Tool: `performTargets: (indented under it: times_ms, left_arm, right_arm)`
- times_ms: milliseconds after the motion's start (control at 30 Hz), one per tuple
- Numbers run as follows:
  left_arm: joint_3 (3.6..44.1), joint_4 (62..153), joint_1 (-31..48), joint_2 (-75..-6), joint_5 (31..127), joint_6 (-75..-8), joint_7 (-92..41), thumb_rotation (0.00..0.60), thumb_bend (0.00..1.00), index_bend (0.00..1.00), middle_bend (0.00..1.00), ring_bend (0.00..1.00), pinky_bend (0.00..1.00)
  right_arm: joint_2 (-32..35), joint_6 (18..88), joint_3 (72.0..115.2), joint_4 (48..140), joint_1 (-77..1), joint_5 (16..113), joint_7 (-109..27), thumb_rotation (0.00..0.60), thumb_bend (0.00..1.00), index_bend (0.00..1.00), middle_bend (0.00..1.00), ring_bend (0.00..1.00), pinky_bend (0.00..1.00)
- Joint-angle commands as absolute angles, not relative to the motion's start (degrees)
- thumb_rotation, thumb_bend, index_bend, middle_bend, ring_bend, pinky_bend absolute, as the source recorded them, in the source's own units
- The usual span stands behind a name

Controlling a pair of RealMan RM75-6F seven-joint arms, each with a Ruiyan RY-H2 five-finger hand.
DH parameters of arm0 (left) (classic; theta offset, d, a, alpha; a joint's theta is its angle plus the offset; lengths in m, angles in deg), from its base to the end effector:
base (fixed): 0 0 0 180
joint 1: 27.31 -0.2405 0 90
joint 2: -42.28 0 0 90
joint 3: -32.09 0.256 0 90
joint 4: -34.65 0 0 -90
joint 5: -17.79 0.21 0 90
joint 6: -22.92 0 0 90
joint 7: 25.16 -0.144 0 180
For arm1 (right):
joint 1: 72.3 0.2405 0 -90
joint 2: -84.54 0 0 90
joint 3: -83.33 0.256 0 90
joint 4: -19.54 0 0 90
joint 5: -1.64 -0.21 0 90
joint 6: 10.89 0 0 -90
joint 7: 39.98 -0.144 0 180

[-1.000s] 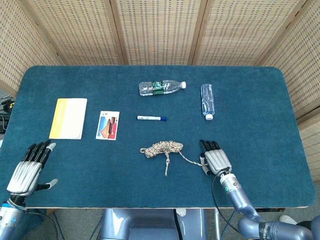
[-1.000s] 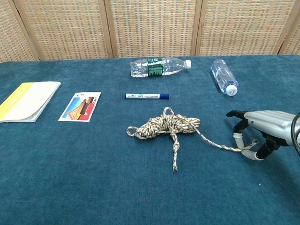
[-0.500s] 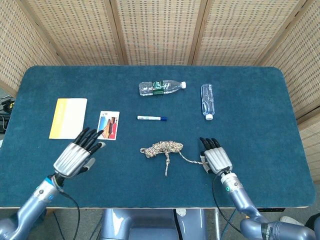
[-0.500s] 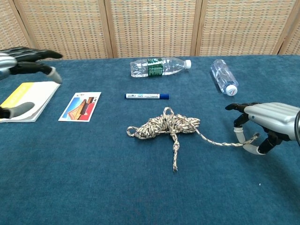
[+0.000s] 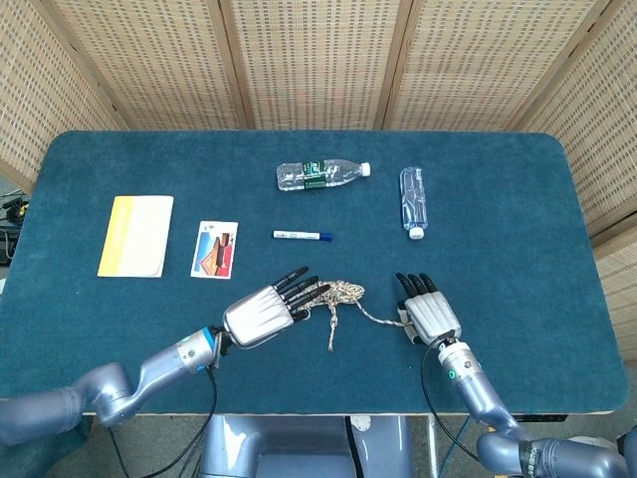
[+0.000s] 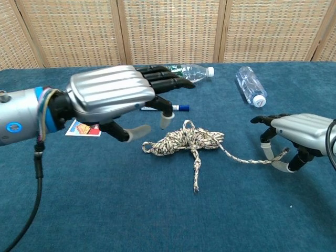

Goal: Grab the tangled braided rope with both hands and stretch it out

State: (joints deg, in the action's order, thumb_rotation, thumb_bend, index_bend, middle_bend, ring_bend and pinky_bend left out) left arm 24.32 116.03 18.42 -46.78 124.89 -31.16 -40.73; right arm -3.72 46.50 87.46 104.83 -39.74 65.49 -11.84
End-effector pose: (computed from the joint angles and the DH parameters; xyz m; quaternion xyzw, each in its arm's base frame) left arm -0.0812 0.2989 -0.0336 -0.8670 -0.0467 -0.4212 0.2621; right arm -0.2181 -0.2922 -0.0229 0.7578 -0.3804 0.2715 0.4553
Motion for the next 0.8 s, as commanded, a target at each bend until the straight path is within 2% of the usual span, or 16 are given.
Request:
performTargets:
  times_ms: [33,300,467,800]
  left_arm:
    - [24.84,110.86,22.42,-51.32,126.46,-29.49,-38.29,0.6,0.5,0.45,0.0,0.0,0.0]
    - [26.43,102.52,25.93,-57.08,126.11,-29.42,-34.06,0.6,0.5,0.46,0.0,0.0,0.0]
    - [28.08,97.55,26.99,-59.87,125.83,-30.63,-30.49,0.6,0.39,0.46,0.0,0.0,0.0]
    - [30.64,90.68,27.83,-63.78,126.03,-34.31,-26.65,0.6,0.36,0.46,0.0,0.0,0.0]
  right_arm:
    - [-3.77,46.06,87.57,104.7,-39.57,65.18,-12.03,0.6,0.41,0.62,0.0,0.0,0.0]
    - [-3.97,44.83,88.4,103.76,-38.94,64.38,-13.46,0.6,0.41,0.62,0.0,0.0,0.0]
    - [-4.16,44.21,88.53,102.95,-38.7,64.21,-14.3,0.6,0.41,0.62,0.0,0.0,0.0]
    - [-4.31,43.98,88.59,102.52,-38.47,64.1,-14.82,0.6,0.41,0.63,0.0,0.0,0.0]
